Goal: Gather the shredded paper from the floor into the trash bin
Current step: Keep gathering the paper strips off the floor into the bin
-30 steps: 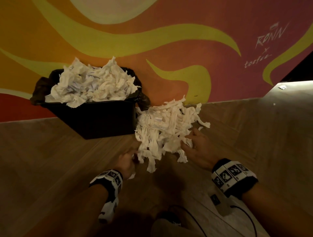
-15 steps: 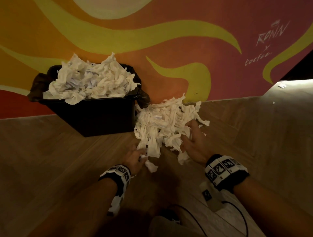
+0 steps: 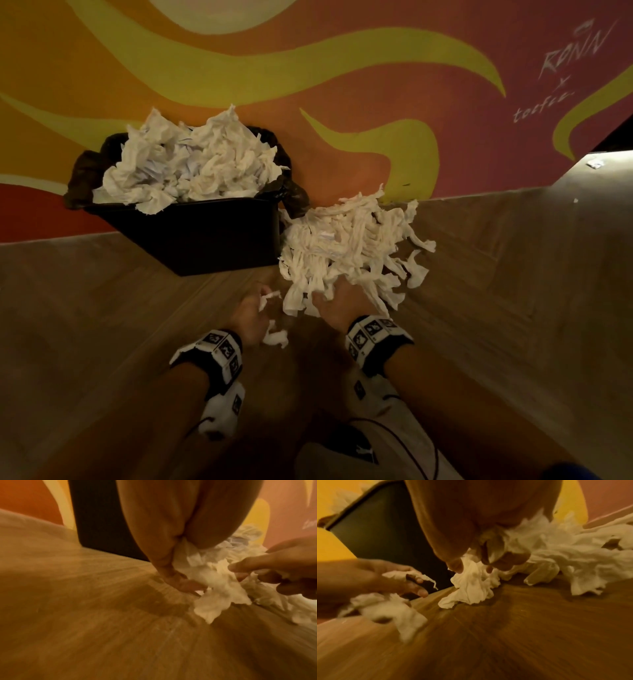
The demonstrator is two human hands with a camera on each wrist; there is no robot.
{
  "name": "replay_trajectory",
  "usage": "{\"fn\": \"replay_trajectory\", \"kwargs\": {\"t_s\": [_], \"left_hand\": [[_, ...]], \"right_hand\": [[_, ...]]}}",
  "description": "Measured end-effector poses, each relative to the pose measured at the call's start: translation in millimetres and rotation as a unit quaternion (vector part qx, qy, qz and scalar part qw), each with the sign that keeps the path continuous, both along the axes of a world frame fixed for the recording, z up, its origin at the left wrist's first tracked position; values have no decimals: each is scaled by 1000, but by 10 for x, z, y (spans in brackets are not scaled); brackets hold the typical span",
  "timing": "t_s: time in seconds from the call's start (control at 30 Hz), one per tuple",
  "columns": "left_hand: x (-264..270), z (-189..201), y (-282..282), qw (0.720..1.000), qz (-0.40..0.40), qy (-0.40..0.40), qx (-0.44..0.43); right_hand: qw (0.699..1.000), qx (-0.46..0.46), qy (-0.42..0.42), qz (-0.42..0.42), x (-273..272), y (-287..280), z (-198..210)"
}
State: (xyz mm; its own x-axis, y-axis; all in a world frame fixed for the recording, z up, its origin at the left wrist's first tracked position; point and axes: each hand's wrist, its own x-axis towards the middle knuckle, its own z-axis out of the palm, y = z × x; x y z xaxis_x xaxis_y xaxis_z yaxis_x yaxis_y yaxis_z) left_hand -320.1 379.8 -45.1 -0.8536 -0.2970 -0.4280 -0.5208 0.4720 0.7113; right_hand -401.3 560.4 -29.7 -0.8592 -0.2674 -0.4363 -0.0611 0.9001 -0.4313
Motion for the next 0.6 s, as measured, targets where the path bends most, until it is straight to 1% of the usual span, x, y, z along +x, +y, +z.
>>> {"fn": "replay_trajectory", "kwargs": {"t_s": [0.1,0.13,0.2,0.27,0.37,0.47,0.53,0.6], "left_hand": [[-115,-16,-49,999,10,23,-32],[-157,-25,-49,999,19,20,-33],[-235,-76,-20,999,12,-10,-47],[-298,-157,25,997,-2,-37,-70],[-368,-289,108,996,-6,-52,-67],[-393,-373,194,987,-35,-78,-135],[-398,-421,215,982,-59,-72,-165],[-383,-454,192,983,-71,-71,-156]], "right_hand": [[999,42,10,20,8,-42,-79],[998,53,16,37,5,-35,-89],[996,54,29,67,-14,-13,-91],[997,23,24,65,-38,13,-86],[997,-47,29,48,-50,68,-67],[991,-115,40,52,-46,130,-30],[986,-143,54,64,-41,179,11],[981,-167,72,75,-51,234,79]]}}
